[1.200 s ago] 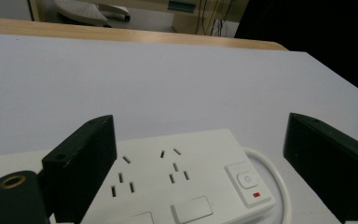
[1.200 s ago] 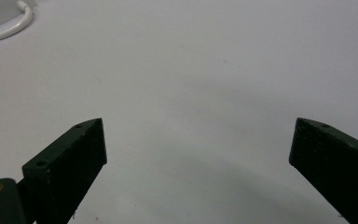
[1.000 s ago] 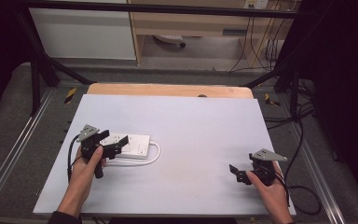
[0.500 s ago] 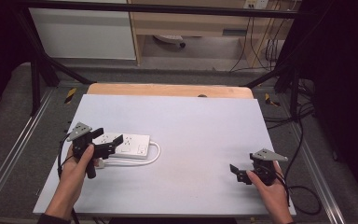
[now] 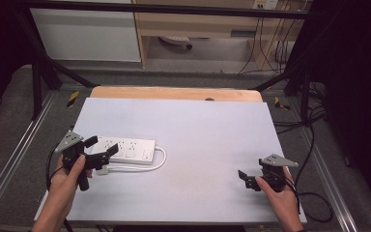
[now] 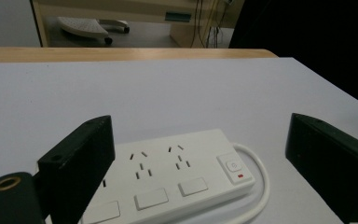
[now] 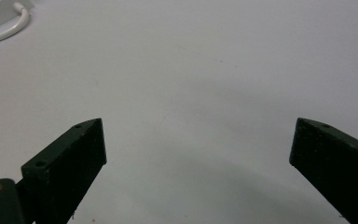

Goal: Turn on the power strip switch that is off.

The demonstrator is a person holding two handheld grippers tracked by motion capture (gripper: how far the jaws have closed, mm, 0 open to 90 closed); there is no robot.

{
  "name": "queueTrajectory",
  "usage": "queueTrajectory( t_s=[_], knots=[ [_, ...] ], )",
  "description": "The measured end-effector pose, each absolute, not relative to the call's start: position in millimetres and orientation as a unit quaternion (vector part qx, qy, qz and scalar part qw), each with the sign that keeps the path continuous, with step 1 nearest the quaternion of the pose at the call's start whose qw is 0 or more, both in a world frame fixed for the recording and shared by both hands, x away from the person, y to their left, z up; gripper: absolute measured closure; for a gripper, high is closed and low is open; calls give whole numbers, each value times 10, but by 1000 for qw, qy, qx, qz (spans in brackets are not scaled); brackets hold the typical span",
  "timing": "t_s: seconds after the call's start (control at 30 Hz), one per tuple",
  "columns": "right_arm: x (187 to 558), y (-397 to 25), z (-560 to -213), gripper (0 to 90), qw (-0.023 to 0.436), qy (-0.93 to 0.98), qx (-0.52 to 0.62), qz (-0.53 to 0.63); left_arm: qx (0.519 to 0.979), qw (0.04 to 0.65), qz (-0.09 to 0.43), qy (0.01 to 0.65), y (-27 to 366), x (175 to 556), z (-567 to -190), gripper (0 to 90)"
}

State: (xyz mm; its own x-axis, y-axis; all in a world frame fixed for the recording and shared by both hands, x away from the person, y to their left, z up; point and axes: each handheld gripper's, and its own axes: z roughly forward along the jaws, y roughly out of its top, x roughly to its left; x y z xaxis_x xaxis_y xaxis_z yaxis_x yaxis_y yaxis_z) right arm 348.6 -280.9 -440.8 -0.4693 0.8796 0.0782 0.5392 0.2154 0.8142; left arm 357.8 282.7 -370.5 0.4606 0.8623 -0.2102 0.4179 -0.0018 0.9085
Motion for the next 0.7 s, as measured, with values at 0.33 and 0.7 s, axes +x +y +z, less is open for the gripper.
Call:
queueTrajectory(
  t_s=[0.33,0.7],
  knots=[
    [3489,-2812,-4410,43,209,752,470,412,672,519,212,484,3001,3418,-3815,81],
    [3487,-2812,-4409,42,209,752,471,411,671,511,214,493,3197,3253,-3985,81]
  ],
)
